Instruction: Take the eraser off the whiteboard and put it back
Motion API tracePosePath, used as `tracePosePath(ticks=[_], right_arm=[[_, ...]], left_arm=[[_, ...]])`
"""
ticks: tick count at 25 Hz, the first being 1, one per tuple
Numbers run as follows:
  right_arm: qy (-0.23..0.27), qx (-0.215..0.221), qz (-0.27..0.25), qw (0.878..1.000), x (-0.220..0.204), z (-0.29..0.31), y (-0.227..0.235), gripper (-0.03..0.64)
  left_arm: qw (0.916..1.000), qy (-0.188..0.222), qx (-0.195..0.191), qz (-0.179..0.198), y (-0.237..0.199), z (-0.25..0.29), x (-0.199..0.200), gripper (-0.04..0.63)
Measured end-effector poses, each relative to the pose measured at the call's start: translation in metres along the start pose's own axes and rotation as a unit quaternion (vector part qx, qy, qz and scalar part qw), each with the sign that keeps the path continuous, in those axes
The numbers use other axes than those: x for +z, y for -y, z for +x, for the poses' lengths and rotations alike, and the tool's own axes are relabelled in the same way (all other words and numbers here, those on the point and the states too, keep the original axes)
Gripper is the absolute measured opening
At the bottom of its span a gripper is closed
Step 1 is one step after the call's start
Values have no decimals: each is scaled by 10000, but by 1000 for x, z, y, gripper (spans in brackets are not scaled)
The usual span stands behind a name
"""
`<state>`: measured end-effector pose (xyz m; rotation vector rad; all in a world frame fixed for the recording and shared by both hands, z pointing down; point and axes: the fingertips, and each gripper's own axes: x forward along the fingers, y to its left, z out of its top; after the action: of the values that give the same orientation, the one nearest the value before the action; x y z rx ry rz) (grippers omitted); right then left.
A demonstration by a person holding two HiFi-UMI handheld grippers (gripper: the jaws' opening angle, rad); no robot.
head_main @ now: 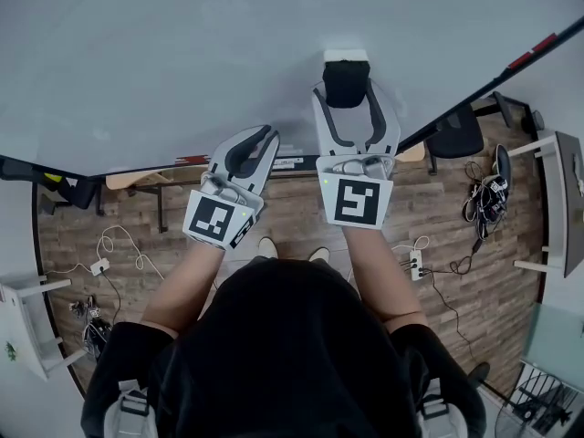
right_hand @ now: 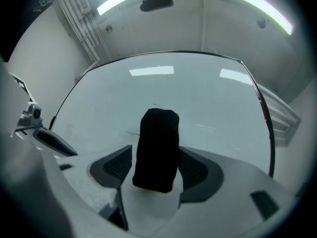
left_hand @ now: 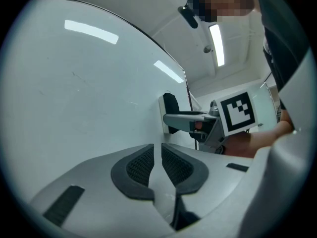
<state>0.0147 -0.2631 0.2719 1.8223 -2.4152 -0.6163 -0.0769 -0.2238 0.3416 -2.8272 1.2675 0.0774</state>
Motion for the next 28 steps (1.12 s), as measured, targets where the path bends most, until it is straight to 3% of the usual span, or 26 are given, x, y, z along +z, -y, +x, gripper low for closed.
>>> tracePosePath(ticks=[7, 14, 28], right_arm=[[-23, -231, -103, 9997, 1, 1, 5, 249], [106, -166, 130, 9997, 6, -3, 8, 230], [-167, 721, 957, 9927, -10, -62, 6, 230]], left_arm=[[10000, -24, 28, -15, -1, -3, 1, 46], [10000, -39, 90, -10, -3, -5, -1, 55], [9999, -88, -12, -86, 25, -19, -10, 69]])
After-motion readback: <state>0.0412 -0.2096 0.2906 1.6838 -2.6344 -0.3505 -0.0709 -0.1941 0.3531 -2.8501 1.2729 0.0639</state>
